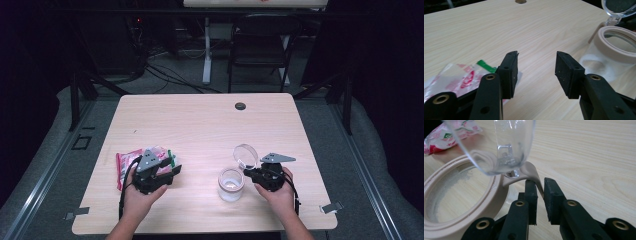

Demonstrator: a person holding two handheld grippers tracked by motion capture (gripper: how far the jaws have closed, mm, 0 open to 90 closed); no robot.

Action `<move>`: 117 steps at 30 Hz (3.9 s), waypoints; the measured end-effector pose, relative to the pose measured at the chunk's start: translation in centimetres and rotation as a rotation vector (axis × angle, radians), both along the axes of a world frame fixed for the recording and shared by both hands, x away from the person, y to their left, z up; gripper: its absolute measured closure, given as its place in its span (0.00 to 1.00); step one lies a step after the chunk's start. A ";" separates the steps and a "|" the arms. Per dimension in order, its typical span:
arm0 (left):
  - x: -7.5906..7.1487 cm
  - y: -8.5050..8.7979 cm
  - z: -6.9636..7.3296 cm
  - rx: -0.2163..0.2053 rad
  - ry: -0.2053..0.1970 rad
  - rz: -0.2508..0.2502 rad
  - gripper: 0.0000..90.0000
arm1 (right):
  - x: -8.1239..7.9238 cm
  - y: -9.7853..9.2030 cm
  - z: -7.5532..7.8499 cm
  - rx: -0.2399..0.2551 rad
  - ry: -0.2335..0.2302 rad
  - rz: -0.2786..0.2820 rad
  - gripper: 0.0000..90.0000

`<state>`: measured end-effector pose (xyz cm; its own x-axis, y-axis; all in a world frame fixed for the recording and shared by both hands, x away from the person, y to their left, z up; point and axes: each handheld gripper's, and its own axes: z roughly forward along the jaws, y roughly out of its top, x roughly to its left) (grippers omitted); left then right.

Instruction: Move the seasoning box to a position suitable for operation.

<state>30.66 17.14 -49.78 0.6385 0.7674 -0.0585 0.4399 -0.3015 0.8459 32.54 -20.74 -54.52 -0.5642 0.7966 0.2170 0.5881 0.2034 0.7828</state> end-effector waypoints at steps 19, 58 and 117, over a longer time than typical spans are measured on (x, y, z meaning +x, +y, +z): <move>1.6 2.0 -1.0 0.002 0.021 0.045 0.63 | -0.6 -0.1 0.4 -0.060 -0.026 0.010 0.77; 2.5 2.3 -3.4 0.176 0.049 0.033 0.43 | -0.7 -1.0 0.8 -0.013 -0.024 -0.022 0.67; 5.1 3.3 -5.5 0.278 0.116 0.197 0.91 | -1.2 -1.2 0.6 0.000 -0.028 -0.029 0.65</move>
<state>35.73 20.42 -55.29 0.4784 0.8717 0.1060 0.6010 -0.4131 0.6842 31.34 -21.98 -53.95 -0.5466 0.8128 0.2014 0.5720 0.1868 0.7987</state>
